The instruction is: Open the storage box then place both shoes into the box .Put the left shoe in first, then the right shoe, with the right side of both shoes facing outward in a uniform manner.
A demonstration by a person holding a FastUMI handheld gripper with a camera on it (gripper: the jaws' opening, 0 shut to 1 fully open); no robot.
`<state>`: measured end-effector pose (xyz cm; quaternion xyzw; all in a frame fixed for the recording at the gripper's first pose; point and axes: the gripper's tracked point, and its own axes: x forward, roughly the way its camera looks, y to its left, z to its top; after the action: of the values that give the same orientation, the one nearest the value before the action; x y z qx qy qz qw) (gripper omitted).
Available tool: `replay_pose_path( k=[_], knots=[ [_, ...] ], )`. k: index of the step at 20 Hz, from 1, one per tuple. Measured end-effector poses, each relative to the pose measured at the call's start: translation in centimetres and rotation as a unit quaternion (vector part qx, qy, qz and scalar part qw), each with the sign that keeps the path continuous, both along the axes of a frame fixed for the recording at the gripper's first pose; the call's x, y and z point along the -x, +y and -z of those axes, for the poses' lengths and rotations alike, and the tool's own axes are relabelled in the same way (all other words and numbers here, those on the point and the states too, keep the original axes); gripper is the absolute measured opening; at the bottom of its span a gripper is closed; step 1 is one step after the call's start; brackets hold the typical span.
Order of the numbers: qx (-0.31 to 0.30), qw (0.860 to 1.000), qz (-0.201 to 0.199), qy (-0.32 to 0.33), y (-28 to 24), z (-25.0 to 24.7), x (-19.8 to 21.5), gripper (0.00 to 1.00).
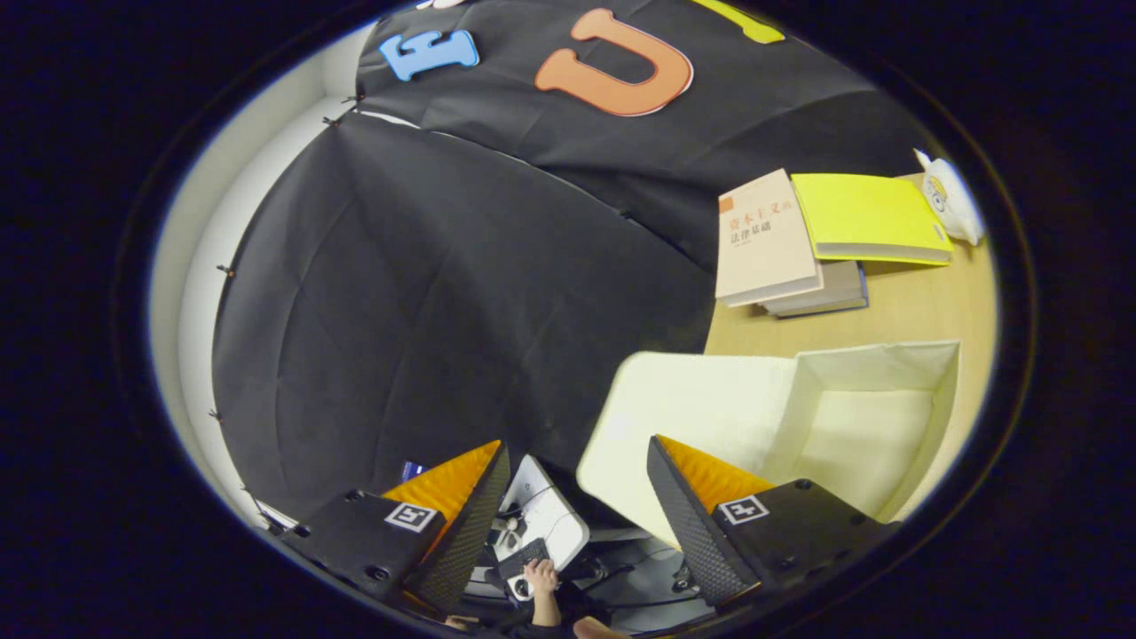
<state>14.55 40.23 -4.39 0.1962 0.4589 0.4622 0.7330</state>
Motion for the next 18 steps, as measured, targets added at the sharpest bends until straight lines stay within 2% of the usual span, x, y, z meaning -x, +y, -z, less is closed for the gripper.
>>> replay_pose_path(
  k=[5, 10, 12, 14, 18],
  knots=[
    [0.04, 0.998, 0.039, -0.026, -5.1, 0.5, -1.9, 1.0],
    [0.07, 0.993, 0.092, -0.035, -12.6, 1.3, -4.4, 1.0],
    [0.108, 0.988, 0.096, -0.052, -16.2, 2.4, -5.1, 1.0],
    [0.156, 0.982, 0.099, -0.041, -19.8, 4.0, -5.2, 1.0],
    [0.193, 0.97, 0.143, -0.04, -25.6, 6.3, -6.7, 1.0]
  ],
)
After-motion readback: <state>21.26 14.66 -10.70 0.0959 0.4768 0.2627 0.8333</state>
